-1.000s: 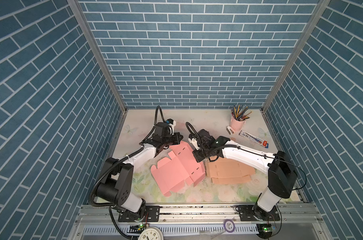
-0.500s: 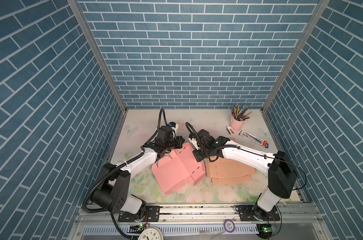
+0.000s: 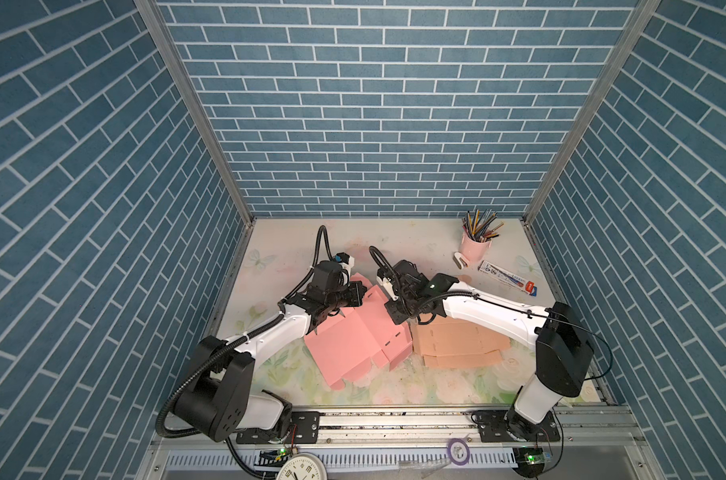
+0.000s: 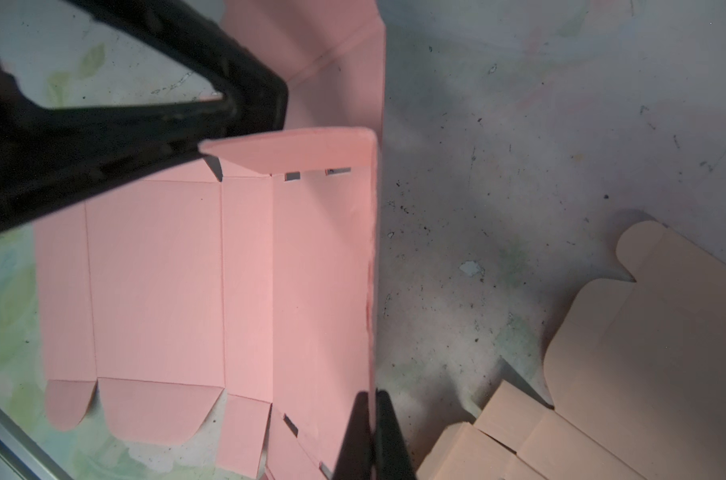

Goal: Fold the paper box

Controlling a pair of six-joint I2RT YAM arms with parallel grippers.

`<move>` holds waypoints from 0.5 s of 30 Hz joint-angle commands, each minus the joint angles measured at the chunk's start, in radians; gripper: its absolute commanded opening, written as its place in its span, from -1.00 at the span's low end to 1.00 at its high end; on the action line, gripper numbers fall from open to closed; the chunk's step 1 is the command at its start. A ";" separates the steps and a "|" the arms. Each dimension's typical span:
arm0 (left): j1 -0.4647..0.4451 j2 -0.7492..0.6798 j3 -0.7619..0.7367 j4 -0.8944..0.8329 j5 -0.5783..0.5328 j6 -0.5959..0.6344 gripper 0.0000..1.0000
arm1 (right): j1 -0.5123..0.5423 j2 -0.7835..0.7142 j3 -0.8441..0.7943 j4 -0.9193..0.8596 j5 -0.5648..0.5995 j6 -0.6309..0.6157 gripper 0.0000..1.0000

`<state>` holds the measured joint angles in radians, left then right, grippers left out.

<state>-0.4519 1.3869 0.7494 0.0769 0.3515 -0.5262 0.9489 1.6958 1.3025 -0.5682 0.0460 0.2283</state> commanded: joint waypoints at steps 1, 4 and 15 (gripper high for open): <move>0.032 -0.024 -0.015 -0.008 -0.002 0.014 -1.00 | 0.013 0.006 0.014 -0.034 0.041 -0.053 -1.00; 0.070 -0.034 -0.023 -0.022 0.002 0.022 -1.00 | 0.019 0.004 0.009 -0.041 0.048 -0.066 -1.00; 0.156 -0.045 -0.101 -0.046 -0.007 0.038 0.25 | 0.024 0.006 0.004 -0.035 0.059 -0.082 -1.00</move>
<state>-0.2977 1.3502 0.6609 0.0509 0.3534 -0.5083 0.9668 1.6958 1.3022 -0.5770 0.0841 0.1852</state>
